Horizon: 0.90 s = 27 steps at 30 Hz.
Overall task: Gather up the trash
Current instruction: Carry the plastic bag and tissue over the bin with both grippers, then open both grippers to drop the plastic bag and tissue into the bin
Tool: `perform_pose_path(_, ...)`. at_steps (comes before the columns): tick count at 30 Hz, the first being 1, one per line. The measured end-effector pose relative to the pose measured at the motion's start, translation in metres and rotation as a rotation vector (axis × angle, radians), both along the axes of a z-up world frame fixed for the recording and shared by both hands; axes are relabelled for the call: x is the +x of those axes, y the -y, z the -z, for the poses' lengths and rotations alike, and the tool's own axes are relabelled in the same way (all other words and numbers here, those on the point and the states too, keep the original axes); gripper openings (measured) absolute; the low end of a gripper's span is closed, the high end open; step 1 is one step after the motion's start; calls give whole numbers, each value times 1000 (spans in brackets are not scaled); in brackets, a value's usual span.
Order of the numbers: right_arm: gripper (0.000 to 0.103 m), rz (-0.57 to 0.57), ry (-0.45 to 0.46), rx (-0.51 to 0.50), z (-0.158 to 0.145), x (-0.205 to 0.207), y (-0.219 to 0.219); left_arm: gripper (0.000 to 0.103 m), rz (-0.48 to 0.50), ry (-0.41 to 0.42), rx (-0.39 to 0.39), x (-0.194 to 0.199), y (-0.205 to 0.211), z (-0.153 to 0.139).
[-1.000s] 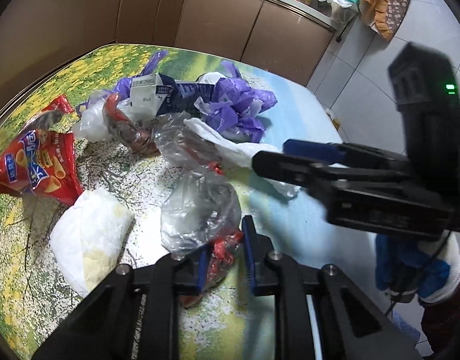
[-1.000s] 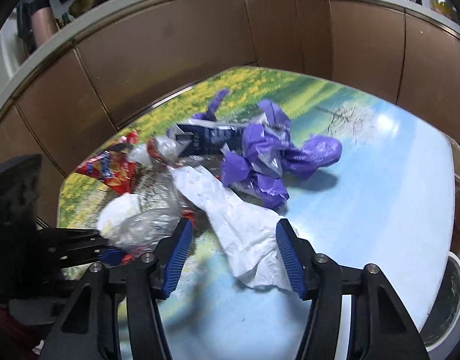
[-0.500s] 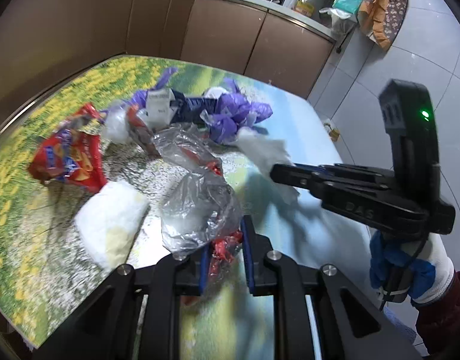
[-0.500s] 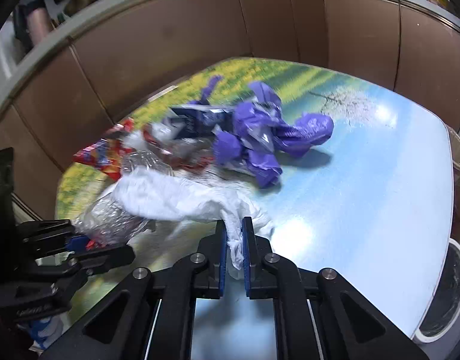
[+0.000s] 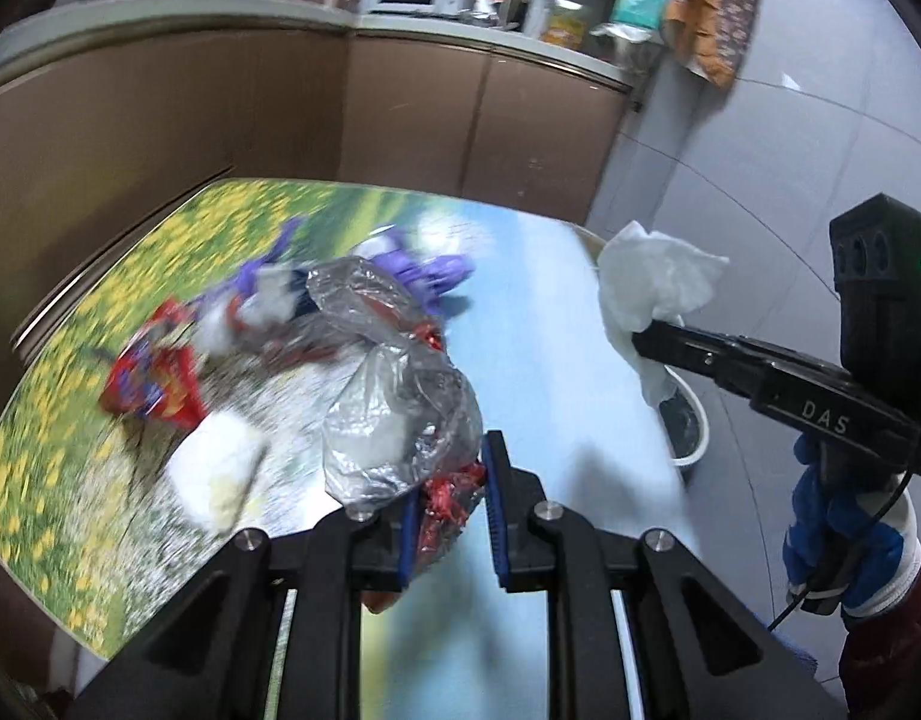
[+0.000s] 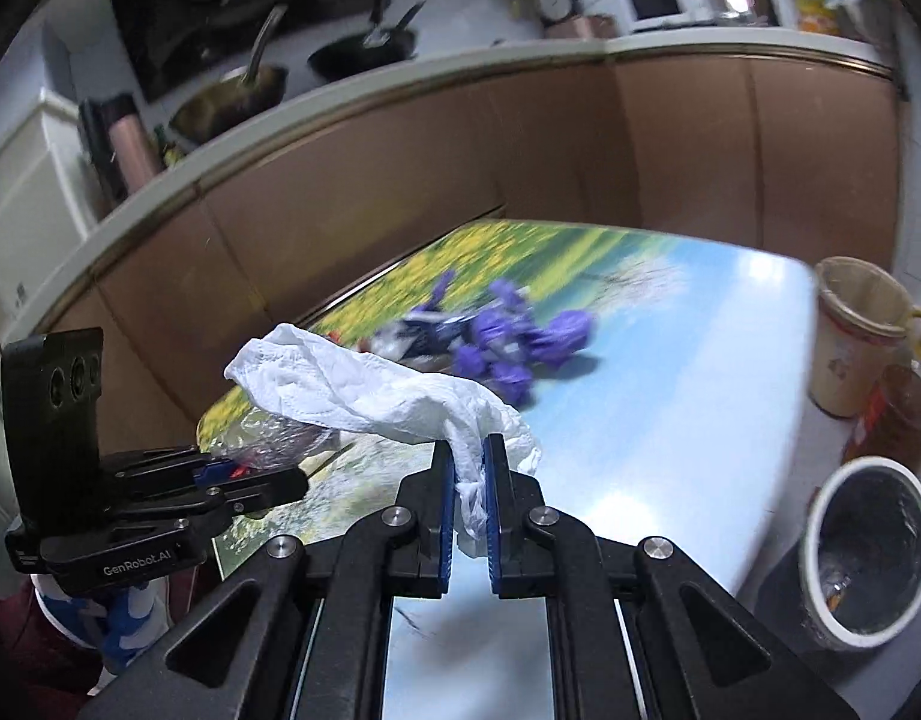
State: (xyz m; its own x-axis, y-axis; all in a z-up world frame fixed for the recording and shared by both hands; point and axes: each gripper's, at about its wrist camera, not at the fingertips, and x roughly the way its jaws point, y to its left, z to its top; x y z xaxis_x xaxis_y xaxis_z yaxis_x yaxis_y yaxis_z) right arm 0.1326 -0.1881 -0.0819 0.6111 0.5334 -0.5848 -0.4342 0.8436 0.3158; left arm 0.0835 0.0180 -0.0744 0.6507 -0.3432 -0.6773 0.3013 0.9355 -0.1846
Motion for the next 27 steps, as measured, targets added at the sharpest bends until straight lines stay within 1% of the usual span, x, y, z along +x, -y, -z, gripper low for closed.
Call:
perform_pose_path(3, 9, 90, 9, 11, -2, -7, 37, 17, 77, 13, 24, 6, 36, -9)
perform_pose_path(7, 9, 273, -6, 9, 6, -13, 103, 17, 190, 18, 65, 20, 94, -11)
perform_pose_path(9, 9, 345, -18, 10, 11, -14, 128, 17, 252, 2, 75, 34, 128, -8)
perform_pose_path(11, 9, 437, -39, 5, 22, -12, 160, 17, 294, -19, 72, 48, 154, -4)
perform_pose_path(13, 9, 496, -58, 4, 33, -9, 183, 17, 338, -38, 70, 64, 185, 1)
perform_pose_path(16, 9, 592, -105, -13, 57, 1, 221, 17, 390, -66, 81, 89, 231, 11)
perform_pose_path(19, 9, 662, -149, -28, 78, 13, 251, 18, 429, -115, 86, 118, 280, 28)
perform_pose_path(23, 12, 716, -192, -67, 102, 33, 278, 18, 454, -194, 78, 155, 328, 56)
perform_pose_path(27, 13, 758, -230, -101, 123, 55, 301, 19, 454, -265, 50, 190, 362, 83)
